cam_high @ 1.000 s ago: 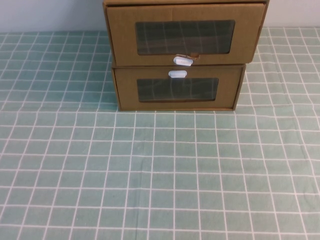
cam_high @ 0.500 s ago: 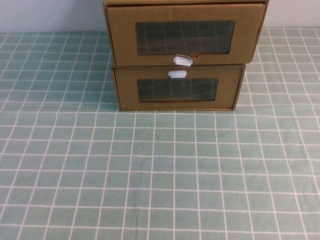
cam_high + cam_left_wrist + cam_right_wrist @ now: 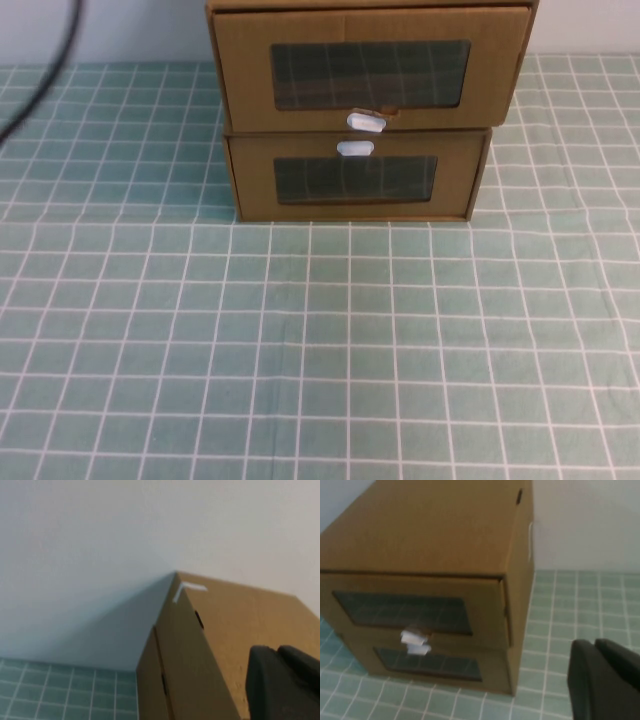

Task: Open the shoe box
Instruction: 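Pull the top drawer of the cardboard box fully open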

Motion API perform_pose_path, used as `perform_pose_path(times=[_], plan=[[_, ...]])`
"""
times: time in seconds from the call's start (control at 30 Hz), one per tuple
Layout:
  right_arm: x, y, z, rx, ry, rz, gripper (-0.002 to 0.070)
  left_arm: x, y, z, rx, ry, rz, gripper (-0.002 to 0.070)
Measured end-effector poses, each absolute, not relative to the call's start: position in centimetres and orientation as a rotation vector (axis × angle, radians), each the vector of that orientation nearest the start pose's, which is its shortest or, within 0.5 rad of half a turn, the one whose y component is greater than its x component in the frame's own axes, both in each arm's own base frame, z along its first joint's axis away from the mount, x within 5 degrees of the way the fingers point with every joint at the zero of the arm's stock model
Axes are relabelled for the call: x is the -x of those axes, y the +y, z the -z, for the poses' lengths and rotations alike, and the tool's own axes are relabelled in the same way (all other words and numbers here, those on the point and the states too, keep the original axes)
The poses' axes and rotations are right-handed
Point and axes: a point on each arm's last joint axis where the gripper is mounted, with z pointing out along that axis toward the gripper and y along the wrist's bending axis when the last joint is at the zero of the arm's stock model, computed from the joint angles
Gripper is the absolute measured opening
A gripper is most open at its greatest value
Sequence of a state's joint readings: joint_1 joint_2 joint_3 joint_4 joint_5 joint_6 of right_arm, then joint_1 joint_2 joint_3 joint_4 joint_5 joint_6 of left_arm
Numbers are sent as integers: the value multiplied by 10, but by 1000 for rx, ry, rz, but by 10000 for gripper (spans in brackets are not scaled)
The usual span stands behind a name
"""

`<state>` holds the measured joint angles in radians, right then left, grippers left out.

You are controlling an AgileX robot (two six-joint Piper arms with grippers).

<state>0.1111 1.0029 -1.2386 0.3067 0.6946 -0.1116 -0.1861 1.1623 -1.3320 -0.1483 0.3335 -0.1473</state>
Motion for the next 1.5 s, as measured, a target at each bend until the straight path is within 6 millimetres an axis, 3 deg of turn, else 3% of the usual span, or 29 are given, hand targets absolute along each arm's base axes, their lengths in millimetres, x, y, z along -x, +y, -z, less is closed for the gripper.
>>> perform_pose_path(times=[0.13,0.27,0.4,0.5,0.67,0.8,1.07,1.2,1.27,1.37,1.5], plan=[[-233,62,-422,306,2014,-418,-14,-279,-81,-464,-131,1746,396,-5],[-260,97,-392,657,2016,-453,-14,-314,-116,-459,-373,1783,371,-5],[-275,132,-360,949,2011,-421,-13,-349,-145,-450,-591,1831,423,-5],[-277,148,-344,1156,1995,-297,-14,-379,-167,-429,-767,1888,506,-5],[-274,164,-350,1411,1879,85,-13,-414,-192,-406,-911,1919,660,-5],[-275,162,-369,1448,1818,380,-13,-432,-204,-388,-908,1932,770,-5],[-276,161,-428,1275,1657,680,-13,-442,-204,-374,-854,1955,966,-5],[-270,171,-445,1192,1526,838,-13,-446,-192,-373,-831,1954,1058,-5],[-262,181,-449,1133,1494,810,-14,-446,-184,-375,-827,1947,1102,-5],[-250,201,-443,1124,1449,754,-13,-448,-171,-376,-804,1941,1164,-5],[-240,224,-402,1211,1370,804,-13,-452,-157,-377,-772,1947,1182,-5]])
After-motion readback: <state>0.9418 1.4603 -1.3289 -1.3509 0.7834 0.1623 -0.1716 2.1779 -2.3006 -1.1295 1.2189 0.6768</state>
